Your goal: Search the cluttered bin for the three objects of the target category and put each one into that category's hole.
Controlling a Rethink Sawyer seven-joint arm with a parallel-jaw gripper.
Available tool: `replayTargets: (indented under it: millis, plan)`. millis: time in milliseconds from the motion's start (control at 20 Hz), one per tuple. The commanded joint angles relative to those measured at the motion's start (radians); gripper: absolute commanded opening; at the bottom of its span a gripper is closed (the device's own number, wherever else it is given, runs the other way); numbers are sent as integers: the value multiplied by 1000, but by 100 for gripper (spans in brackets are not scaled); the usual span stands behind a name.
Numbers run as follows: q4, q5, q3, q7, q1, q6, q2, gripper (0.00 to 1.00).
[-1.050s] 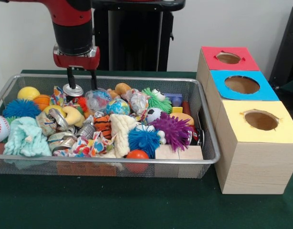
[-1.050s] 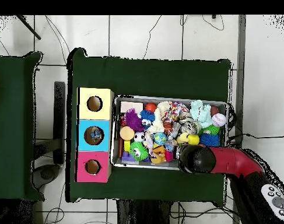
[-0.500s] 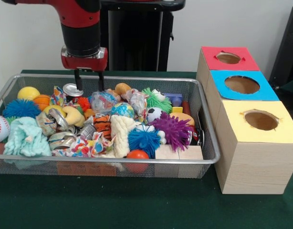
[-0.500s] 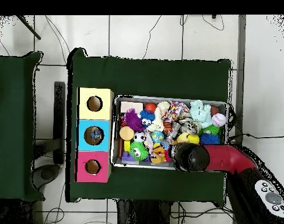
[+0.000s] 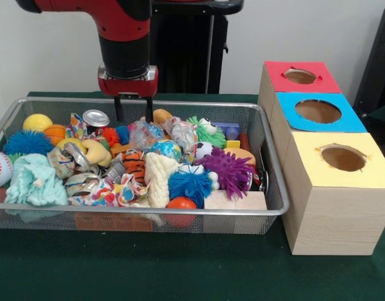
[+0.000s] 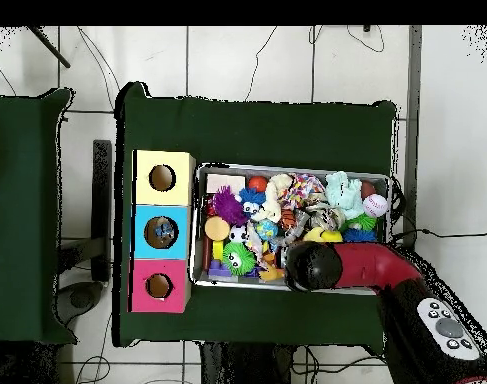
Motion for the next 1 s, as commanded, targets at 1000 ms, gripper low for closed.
replayTargets:
  millis: [1000]
  plan:
    - [-181,97,99,15,45,-55,86,100]
